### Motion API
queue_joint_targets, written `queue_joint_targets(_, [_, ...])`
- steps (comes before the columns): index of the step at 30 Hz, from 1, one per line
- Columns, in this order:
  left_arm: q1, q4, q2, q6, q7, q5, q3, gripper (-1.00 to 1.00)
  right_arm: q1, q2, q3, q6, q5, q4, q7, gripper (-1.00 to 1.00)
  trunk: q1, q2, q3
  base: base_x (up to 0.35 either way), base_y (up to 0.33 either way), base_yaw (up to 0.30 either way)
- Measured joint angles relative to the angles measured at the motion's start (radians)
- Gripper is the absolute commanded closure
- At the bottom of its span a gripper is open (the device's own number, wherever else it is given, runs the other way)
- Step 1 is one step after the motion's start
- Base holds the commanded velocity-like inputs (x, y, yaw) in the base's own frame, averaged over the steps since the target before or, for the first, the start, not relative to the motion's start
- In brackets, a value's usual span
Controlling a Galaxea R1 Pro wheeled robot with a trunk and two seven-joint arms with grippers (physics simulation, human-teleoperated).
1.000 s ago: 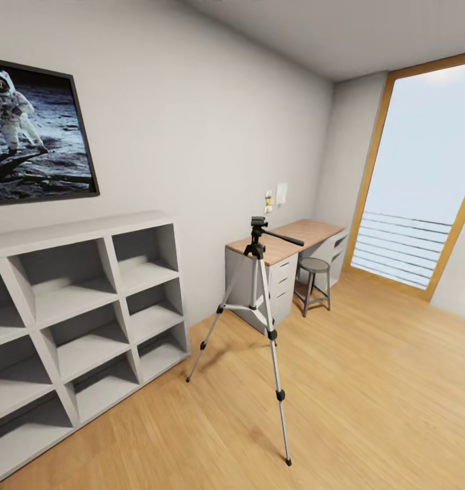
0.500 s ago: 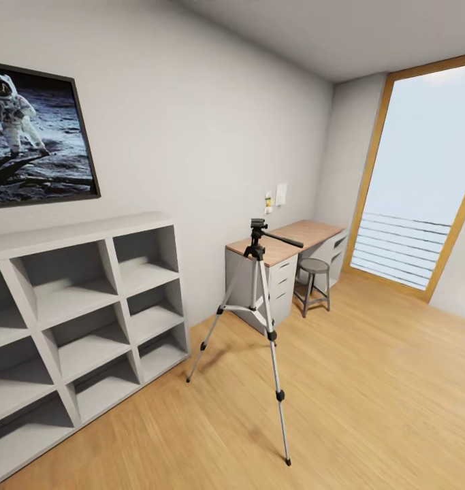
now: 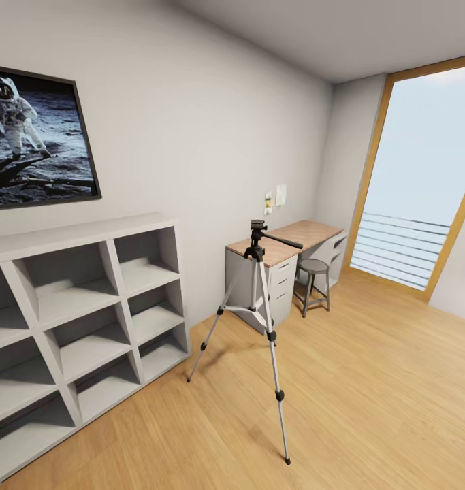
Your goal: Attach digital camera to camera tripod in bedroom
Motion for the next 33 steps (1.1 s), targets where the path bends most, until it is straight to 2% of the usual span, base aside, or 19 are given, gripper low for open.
queue_joint_targets(2, [0.000, 0.000, 0.000, 0.000, 0.001, 0.000, 0.000, 1.00, 0.000, 0.000, 0.000, 0.000, 0.000, 0.000, 0.000, -1.00, -0.008, 0.014, 0.006, 0.000, 0.000, 0.000])
queue_joint_targets(16, [0.000, -0.001, 0.001, 0.000, 0.001, 0.001, 0.001, 1.00, 0.002, 0.002, 0.000, -0.004, 0.001, 0.000, -0.002, -1.00, -0.008, 0.014, 0.006, 0.012, 0.000, 0.000])
queue_joint_targets(26, [0.000, -0.001, 0.000, 0.009, 0.001, -0.018, -0.001, 1.00, 0.002, 0.005, 0.000, -0.003, 0.002, 0.000, -0.010, -1.00, -0.008, 0.014, 0.006, 0.270, 0.000, 0.000])
queue_joint_targets(28, [0.000, -0.001, 0.000, 0.012, 0.001, -0.029, -0.001, 1.00, 0.002, 0.015, 0.000, -0.003, 0.002, 0.000, -0.011, -1.00, -0.008, 0.014, 0.006, 0.327, 0.000, 0.000])
queue_joint_targets(33, [0.000, -0.001, 0.000, 0.012, 0.001, -0.032, -0.001, 1.00, 0.002, 0.018, 0.000, 0.001, 0.002, 0.000, -0.011, -1.00, -0.008, 0.014, 0.006, 0.329, 0.000, 0.000])
